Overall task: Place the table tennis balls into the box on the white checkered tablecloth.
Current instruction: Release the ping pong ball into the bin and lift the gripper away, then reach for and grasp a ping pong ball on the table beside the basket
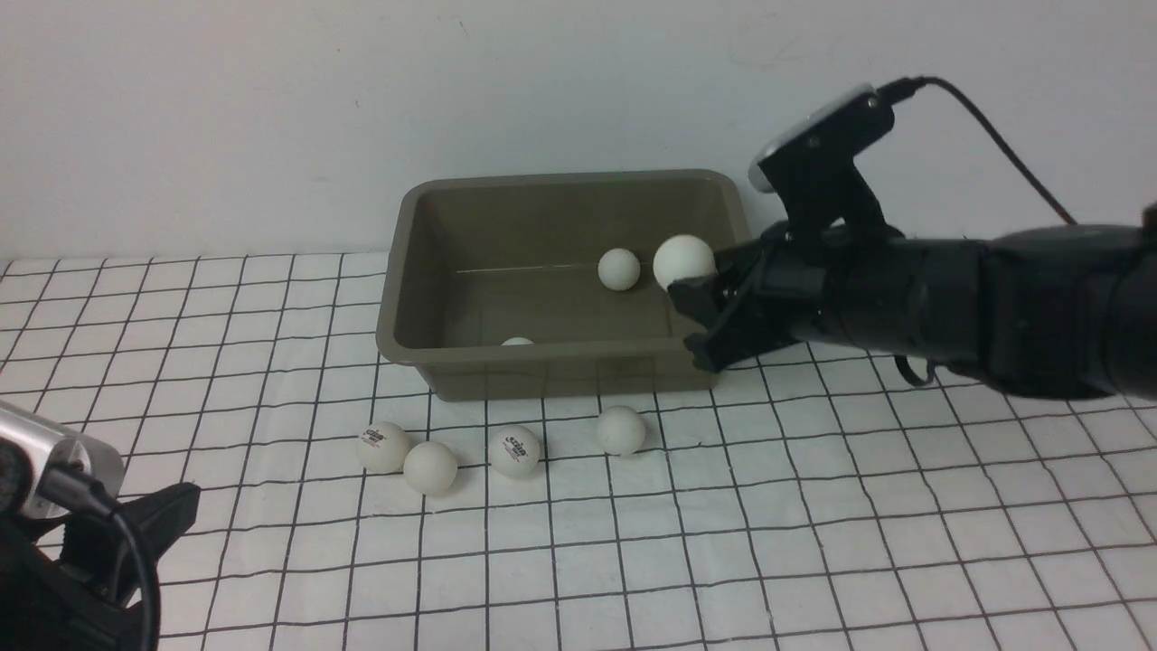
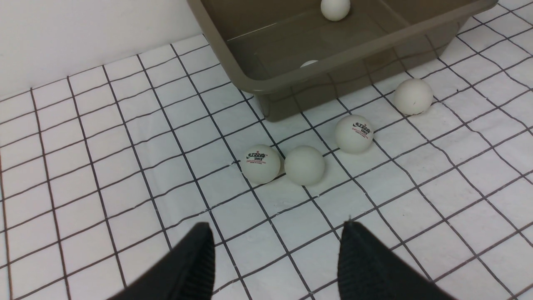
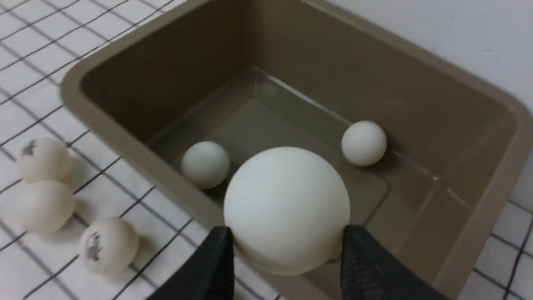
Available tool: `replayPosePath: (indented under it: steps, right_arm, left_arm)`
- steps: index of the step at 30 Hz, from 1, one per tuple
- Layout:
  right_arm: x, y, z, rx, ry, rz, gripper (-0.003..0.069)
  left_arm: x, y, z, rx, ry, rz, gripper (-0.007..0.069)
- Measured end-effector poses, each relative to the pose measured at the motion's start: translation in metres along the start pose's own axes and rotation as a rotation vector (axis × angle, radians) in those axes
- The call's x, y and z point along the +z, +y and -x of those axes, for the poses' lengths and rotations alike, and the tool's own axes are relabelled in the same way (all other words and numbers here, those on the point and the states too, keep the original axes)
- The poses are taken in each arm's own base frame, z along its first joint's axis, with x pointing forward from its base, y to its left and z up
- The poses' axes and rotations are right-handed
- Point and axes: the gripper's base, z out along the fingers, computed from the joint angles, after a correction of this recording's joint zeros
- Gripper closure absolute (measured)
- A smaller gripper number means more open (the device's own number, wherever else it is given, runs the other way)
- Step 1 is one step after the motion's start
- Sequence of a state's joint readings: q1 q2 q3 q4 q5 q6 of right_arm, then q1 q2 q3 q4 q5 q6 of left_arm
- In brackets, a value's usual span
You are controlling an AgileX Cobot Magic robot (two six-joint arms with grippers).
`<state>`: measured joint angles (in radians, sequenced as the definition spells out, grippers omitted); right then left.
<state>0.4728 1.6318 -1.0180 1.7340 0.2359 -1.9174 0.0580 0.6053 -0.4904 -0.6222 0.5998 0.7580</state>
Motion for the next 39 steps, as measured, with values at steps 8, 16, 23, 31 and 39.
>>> replayPosePath:
  steps: [8, 16, 23, 31, 39]
  right_arm:
    - [0.05, -0.014, -0.004, -0.029, 0.061, -0.072, 0.0354]
    - [0.069, -0.015, -0.019, -0.025, 0.112, -0.069, 0.0353]
    - [0.059, -0.025, -0.012, -0.03, 0.119, -0.177, 0.0135]
    - [-0.018, -0.033, 0.048, -0.065, -0.068, -0.297, 0.0155]
    - [-0.073, -0.025, 0.055, -0.021, -0.155, -0.312, 0.0214]
  left_arm:
    - [0.0, 0.0, 0.0, 0.0, 0.0, 0.0, 0.026]
    - [0.0, 0.0, 0.0, -0.001, 0.001, -0.002, 0.026]
    - [0.0, 0.0, 0.0, -0.001, 0.002, -0.002, 0.026]
    - [0.0, 0.0, 0.0, -0.002, 0.001, -0.003, 0.026]
    - [0.0, 0.0, 0.0, -0.002, 0.001, -0.003, 0.026]
